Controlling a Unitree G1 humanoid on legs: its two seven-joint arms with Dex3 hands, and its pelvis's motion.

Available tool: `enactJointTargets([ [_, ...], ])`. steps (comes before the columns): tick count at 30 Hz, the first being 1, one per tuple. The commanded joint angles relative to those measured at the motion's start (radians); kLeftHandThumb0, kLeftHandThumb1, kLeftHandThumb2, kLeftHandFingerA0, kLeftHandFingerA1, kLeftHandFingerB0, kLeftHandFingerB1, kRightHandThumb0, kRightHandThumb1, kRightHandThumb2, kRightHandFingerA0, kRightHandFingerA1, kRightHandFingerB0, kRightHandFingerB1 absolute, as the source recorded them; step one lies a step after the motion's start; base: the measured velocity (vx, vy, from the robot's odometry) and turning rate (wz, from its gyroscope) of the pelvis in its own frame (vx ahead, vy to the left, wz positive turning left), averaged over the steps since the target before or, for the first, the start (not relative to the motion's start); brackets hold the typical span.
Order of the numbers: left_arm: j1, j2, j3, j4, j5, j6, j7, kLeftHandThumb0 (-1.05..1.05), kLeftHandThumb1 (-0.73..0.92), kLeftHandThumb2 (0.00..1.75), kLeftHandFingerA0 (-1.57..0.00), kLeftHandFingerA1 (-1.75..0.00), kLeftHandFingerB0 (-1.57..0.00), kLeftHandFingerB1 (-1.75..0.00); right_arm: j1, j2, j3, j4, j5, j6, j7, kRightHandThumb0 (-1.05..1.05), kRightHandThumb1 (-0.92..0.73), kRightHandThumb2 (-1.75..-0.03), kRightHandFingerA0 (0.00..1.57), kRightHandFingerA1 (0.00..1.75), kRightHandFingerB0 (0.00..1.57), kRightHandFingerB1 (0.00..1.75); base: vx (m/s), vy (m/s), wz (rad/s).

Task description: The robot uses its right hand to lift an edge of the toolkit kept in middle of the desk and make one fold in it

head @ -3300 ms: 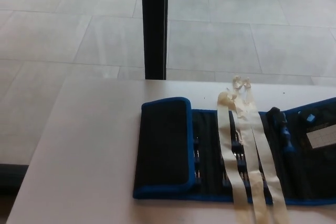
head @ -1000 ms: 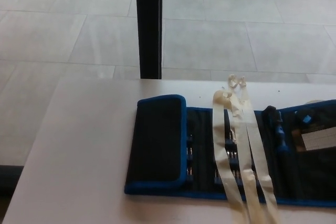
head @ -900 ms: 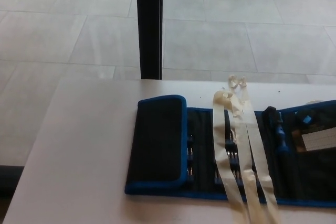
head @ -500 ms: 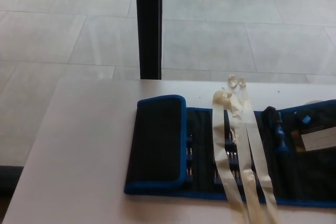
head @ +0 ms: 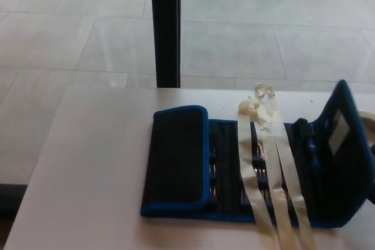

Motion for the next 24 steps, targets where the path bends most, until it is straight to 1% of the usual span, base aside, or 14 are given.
enactJointTargets([
  [1,0.014,0.023,-0.017,0.002,-0.001,-0.026,-0.011,-0.54,0.59,0.58,-0.70,-0.77,-0.65,-0.57,-0.013,0.055,0.001,-0.118,0.055,0.070,-0.062,-0.60,-0.65,-1.04,0.36,0.59,0.21,0.51,0.00,0.000,0.07],
  [6,0.010,0.026,-0.020,0.005,-0.012,-0.011,-0.008,-0.59,0.59,0.58,-0.72,-0.83,-0.65,-0.58,-0.006,0.087,0.050,-0.226,0.055,0.085,-0.063,-0.58,-0.63,-1.04,0.36,0.60,0.22,0.52,0.00,0.000,0.05],
  [7,0.010,0.027,-0.023,0.004,-0.010,-0.007,-0.007,-0.59,0.60,0.58,-0.68,-0.76,-0.63,-0.56,0.002,0.085,0.069,-0.244,0.043,0.081,-0.058,-0.64,-0.81,-0.65,0.38,0.49,0.32,0.44,0.00,0.000,0.00],
  [9,0.010,0.027,-0.025,0.003,-0.011,-0.005,-0.007,-0.59,0.60,0.58,-0.68,-0.76,-0.63,-0.56,0.007,0.084,0.077,-0.253,0.040,0.080,-0.058,-0.64,-0.81,-0.65,0.38,0.49,0.32,0.44,0.00,0.000,0.00],
  [11,0.009,0.031,-0.037,0.005,-0.001,-0.011,-0.003,-0.60,0.60,0.58,-0.68,-0.73,-0.64,-0.56,0.052,0.048,0.144,-0.263,-0.013,0.073,-0.030,-0.66,-0.82,-0.65,0.38,0.48,0.30,0.43,0.00,0.000,0.00],
  [13,0.015,0.031,-0.042,0.000,-0.002,-0.016,-0.013,-0.60,0.62,0.58,-0.65,-0.68,-0.59,-0.53,0.117,-0.052,0.304,-0.266,-0.150,-0.026,0.035,-0.65,-0.87,-0.66,0.38,0.50,0.29,0.43,0.00,0.000,0.00],
  [14,0.018,0.035,-0.050,0.001,0.005,-0.019,-0.014,-0.60,0.62,0.59,-0.71,-0.82,-0.61,-0.55,0.137,-0.074,0.340,-0.260,-0.177,-0.056,0.050,-0.63,-0.87,-0.65,0.35,0.50,0.27,0.44,0.00,0.000,0.00],
  [15,0.019,0.034,-0.050,0.000,0.004,-0.023,-0.012,-0.60,0.61,0.58,-0.74,-0.86,-0.63,-0.57,0.147,-0.101,0.376,-0.249,-0.205,-0.086,0.070,-0.61,-0.89,-0.65,0.33,0.50,0.26,0.44,0.00,0.000,0.00],
  [17,0.017,0.034,-0.046,0.003,-0.001,-0.023,-0.013,-0.58,0.61,0.58,-0.71,-0.78,-0.64,-0.56,0.168,-0.205,0.527,-0.210,-0.352,-0.210,0.111,-0.64,-0.90,-0.66,0.36,0.50,0.30,0.45,0.00,0.000,0.00],
  [19,0.013,0.036,-0.047,0.004,0.000,-0.022,-0.011,-0.58,0.61,0.58,-0.71,-0.78,-0.64,-0.56,0.163,-0.224,0.558,-0.195,-0.376,-0.240,0.111,-0.64,-0.90,-0.66,0.36,0.50,0.30,0.45,0.00,0.000,0.00],
  [20,0.009,0.036,-0.047,0.005,0.000,-0.023,-0.009,-0.59,0.61,0.58,-0.74,-0.86,-0.65,-0.58,0.157,-0.275,0.634,-0.173,-0.448,-0.274,0.111,-0.67,-0.89,-0.66,0.37,0.49,0.30,0.44,0.00,0.000,0.00],
  [21,0.001,0.035,-0.046,0.003,-0.002,-0.016,-0.003,-0.57,0.60,0.58,-0.73,-0.83,-0.65,-0.58,0.151,-0.351,0.775,-0.100,-0.627,-0.436,0.094,-0.66,-0.89,-0.66,0.42,0.52,0.37,0.46,0.00,0.000,0.00],
  [23,0.000,0.036,-0.046,0.000,-0.003,-0.014,-0.005,-0.56,0.60,0.58,-0.74,-0.89,-0.64,-0.59,0.112,-0.395,0.877,-0.044,-0.712,-0.452,0.083,-0.72,-0.90,-0.67,0.41,0.55,0.39,0.43,0.00,0.000,0.00],
  [24,0.000,0.039,-0.055,0.003,0.008,-0.020,-0.006,-0.58,0.61,0.58,-0.69,-0.76,-0.62,-0.57,0.071,-0.414,0.966,-0.003,-0.775,-0.449,0.091,-0.74,-0.83,-0.69,0.34,0.64,0.30,0.44,0.00,0.000,0.00],
])
